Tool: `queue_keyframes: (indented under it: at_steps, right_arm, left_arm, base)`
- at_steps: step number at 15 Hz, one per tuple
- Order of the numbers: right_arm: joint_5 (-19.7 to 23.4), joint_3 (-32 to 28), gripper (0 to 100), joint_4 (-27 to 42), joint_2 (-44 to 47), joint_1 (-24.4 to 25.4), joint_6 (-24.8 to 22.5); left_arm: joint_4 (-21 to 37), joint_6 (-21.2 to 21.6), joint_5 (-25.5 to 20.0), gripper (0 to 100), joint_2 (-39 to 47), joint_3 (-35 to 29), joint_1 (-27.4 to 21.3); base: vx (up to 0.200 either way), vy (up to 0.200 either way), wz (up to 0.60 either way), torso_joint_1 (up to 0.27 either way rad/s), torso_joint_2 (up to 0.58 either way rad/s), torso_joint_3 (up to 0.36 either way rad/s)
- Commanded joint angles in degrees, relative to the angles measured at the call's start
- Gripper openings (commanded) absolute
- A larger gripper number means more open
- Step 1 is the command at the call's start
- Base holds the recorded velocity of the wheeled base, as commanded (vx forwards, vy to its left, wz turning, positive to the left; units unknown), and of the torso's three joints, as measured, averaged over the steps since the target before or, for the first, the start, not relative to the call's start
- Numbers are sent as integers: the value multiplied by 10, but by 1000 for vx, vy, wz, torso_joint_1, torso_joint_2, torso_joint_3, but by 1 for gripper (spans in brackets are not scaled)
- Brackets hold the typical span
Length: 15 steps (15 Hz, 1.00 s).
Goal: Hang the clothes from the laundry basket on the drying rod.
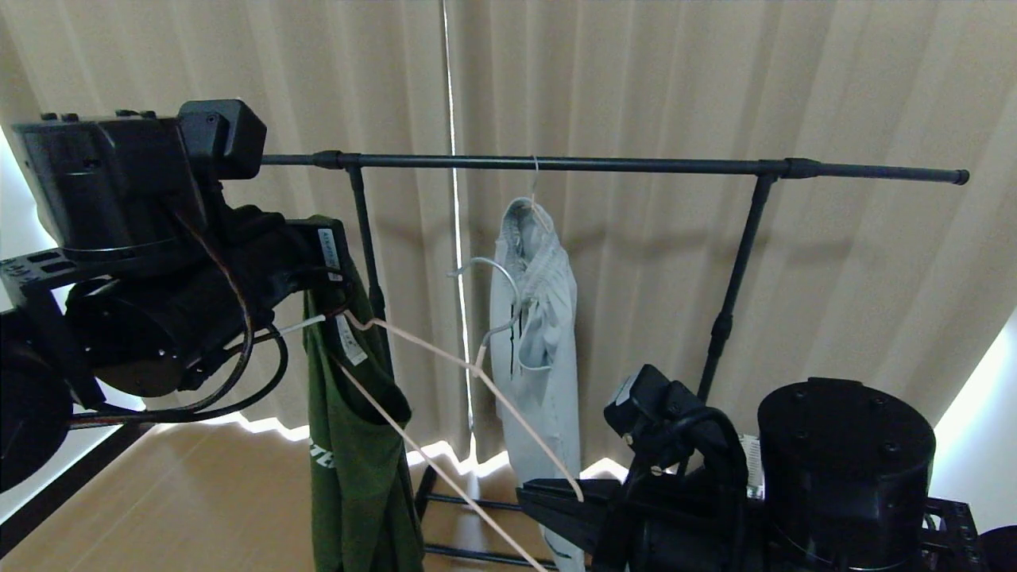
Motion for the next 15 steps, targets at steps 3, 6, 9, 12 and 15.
queue_keyframes:
  at_steps: [3, 6, 9, 12, 15]
  right_arm:
    - [-3, -21, 0, -27, 8, -16, 2]
    - [-2, -16, 0, -34, 14, -23, 3]
    - [-2, -22, 0, -35, 36, -23, 3]
    - [-3, -21, 0, -35, 50, -23, 4]
    - [-37, -7, 0, -34, 31, -24, 5]
  left_arm:
    - [0, 1, -5, 0, -3, 20, -1]
    - [0, -1, -5, 0, -3, 21, -3]
    - [1, -4, -5, 0, -3, 21, -24]
    - [0, -11, -4, 0, -3, 14, -26]
    - [1, 3, -3, 0, -3, 11, 20]
  base:
    - [0, 0, 0, 0, 0, 0]
    - [0, 0, 0, 0, 0, 0]
    - [0, 0, 0, 0, 0, 0]
    - [0, 0, 0, 0, 0, 0]
    - [0, 0, 0, 0, 0, 0]
